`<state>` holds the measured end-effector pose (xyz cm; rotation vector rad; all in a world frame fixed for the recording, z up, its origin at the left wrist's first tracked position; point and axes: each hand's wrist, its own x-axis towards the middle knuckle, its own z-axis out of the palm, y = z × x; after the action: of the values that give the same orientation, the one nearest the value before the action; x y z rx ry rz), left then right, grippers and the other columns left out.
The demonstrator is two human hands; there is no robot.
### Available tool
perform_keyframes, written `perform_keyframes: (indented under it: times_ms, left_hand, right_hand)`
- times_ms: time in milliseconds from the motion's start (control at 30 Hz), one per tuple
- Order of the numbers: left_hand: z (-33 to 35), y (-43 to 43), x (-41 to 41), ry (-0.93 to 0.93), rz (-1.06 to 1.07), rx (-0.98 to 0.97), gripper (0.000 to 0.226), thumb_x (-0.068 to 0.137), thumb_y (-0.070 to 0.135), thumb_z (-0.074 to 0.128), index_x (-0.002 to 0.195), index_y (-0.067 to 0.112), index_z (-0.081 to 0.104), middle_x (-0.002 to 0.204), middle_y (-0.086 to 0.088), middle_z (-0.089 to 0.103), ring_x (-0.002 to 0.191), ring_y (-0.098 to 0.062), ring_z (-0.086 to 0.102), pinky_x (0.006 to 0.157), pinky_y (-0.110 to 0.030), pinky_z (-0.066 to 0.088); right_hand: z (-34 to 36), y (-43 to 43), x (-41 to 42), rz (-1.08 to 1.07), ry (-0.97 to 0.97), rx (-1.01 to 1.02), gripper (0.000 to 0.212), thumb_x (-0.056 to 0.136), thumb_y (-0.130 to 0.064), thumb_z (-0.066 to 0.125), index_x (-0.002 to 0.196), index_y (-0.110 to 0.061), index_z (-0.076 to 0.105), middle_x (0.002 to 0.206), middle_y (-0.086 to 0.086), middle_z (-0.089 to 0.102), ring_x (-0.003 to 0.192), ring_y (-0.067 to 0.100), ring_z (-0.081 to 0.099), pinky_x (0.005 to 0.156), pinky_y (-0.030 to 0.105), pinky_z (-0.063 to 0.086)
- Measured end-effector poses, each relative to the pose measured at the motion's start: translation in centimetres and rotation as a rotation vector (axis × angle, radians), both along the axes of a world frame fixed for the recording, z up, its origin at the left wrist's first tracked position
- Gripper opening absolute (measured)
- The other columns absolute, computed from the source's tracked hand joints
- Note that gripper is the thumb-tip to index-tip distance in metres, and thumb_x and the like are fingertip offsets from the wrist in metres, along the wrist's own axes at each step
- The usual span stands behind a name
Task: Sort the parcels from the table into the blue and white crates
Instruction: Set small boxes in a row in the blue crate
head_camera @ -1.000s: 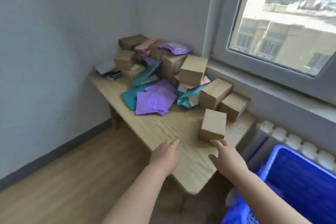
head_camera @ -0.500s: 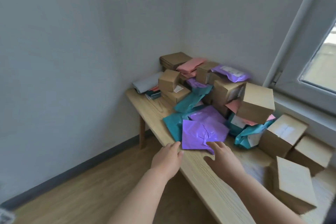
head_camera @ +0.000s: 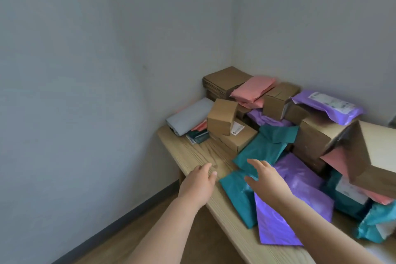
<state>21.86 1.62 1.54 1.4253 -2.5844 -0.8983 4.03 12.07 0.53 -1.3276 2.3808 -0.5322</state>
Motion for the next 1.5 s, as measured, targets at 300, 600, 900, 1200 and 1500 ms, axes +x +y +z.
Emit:
perform_keyframes:
  times_ms: [300, 600, 900, 1200, 1500]
  left_hand:
    - [-0.7, -17.6, -3.3, 0.073, -0.099, 0.046, 0.049, 0.107, 0.042, 0.031, 0.153, 0.025, 0.032, 0.15, 0.003, 0.044, 0.132, -0.02, 0.048, 0.102, -0.036, 0.044]
    - [-2.6, -29.4, -9.7, 0.102, -0.166, 0.165, 0.047, 0.108, 0.037, 0.028, 0.15, 0.019, 0.039, 0.148, -0.004, 0.047, 0.133, -0.025, 0.047, 0.109, -0.041, 0.04]
    - [-5.2, -32.8, -16.5, 0.167, -0.071, 0.419, 0.047, 0.107, 0.025, 0.032, 0.152, 0.015, 0.037, 0.153, -0.012, 0.043, 0.139, -0.03, 0.041, 0.115, -0.036, 0.033]
    - [-5.5, -34.5, -17.4, 0.319, 0.172, 0.988, 0.034, 0.1, 0.039, 0.054, 0.122, 0.014, 0.063, 0.106, -0.005, 0.069, 0.091, -0.017, 0.063, 0.069, -0.029, 0.051]
    - [-4.4, -36.0, -17.5, 0.554, 0.023, 1.271, 0.091, 0.055, 0.043, 0.092, 0.138, 0.031, 0.056, 0.121, -0.004, 0.071, 0.116, -0.026, 0.064, 0.089, -0.042, 0.056]
  right_hand:
    - [0.3, -14.6, 0.4, -0.173, -0.032, -0.056, 0.054, 0.096, -0.034, 0.057, 0.147, -0.028, 0.039, 0.14, -0.002, 0.048, 0.126, 0.019, 0.05, 0.088, 0.03, 0.045]
    - [-0.5, -21.7, 0.8, -0.458, -0.123, -0.067, 0.055, 0.1, -0.041, 0.049, 0.151, -0.028, 0.032, 0.141, -0.001, 0.047, 0.124, 0.019, 0.05, 0.081, 0.028, 0.041]
    - [-1.2, -28.9, -5.7, -0.648, -0.293, -0.133, 0.067, 0.1, -0.041, 0.05, 0.156, -0.021, 0.021, 0.156, 0.006, 0.037, 0.138, 0.026, 0.042, 0.106, 0.038, 0.04]
    - [-2.7, -30.0, -7.8, -0.797, -0.621, -0.261, 0.067, 0.092, -0.024, 0.065, 0.151, -0.025, 0.032, 0.143, 0.004, 0.05, 0.112, 0.021, 0.059, 0.079, 0.028, 0.053]
    - [-1.8, -28.2, -5.3, -1.003, -0.876, -0.505, 0.047, 0.091, -0.036, 0.067, 0.134, -0.024, 0.053, 0.116, -0.002, 0.067, 0.098, 0.018, 0.066, 0.081, 0.034, 0.056]
